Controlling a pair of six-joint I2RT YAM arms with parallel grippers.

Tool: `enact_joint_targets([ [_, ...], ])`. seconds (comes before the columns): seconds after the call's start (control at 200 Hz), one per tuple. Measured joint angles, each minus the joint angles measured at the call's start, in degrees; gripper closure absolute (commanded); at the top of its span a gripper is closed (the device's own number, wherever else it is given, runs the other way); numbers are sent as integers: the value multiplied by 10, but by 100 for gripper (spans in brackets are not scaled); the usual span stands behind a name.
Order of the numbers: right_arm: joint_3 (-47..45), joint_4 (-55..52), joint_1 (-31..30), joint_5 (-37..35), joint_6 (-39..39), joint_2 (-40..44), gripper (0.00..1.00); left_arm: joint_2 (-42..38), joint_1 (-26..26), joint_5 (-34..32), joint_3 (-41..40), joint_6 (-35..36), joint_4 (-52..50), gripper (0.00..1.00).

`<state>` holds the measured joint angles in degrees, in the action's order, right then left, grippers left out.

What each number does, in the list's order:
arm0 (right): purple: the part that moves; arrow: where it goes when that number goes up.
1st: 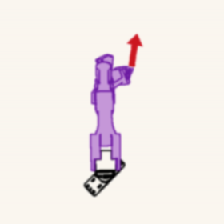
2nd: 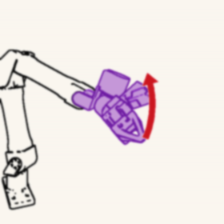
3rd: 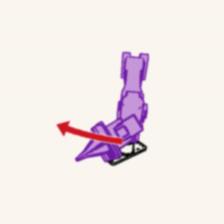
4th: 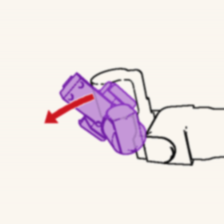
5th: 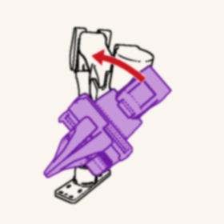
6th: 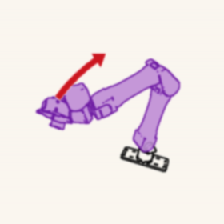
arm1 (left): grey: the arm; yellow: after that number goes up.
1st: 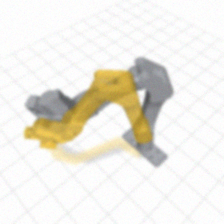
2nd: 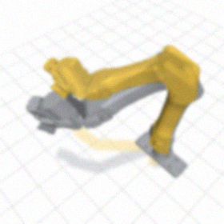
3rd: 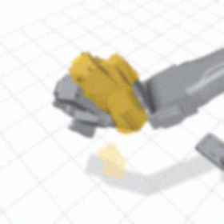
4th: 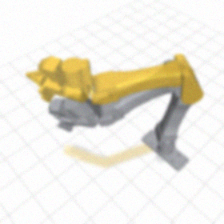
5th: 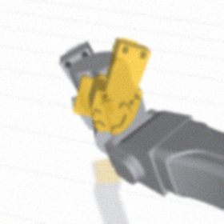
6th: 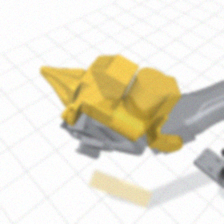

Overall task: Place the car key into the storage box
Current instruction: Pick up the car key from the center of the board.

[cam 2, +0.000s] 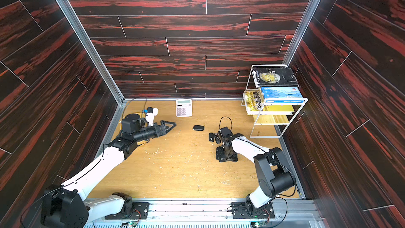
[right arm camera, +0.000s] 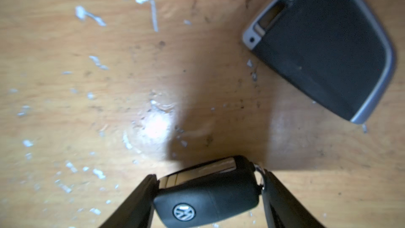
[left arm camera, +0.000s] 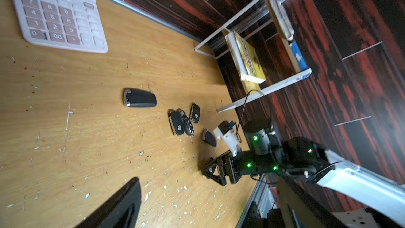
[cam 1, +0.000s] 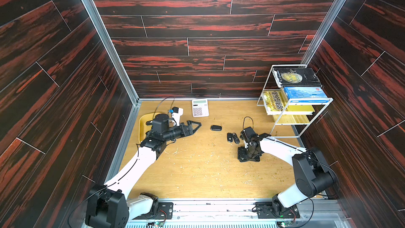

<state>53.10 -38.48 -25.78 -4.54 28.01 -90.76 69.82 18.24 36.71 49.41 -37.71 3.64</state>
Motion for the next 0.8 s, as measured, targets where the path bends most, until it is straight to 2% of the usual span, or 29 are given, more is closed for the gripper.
enact_joint_targets([
  [0.261, 79, -27, 0, 8, -6, 7, 25, -16, 99, -100, -123, 65, 116, 0],
  [0.561, 131, -51, 0, 24, -9, -4, 25, 109, 184, -171, -191, 99, 294, 0],
  [0.802, 165, -54, 0, 41, -11, -10, 25, 179, 282, -230, -188, 235, 389, 0],
])
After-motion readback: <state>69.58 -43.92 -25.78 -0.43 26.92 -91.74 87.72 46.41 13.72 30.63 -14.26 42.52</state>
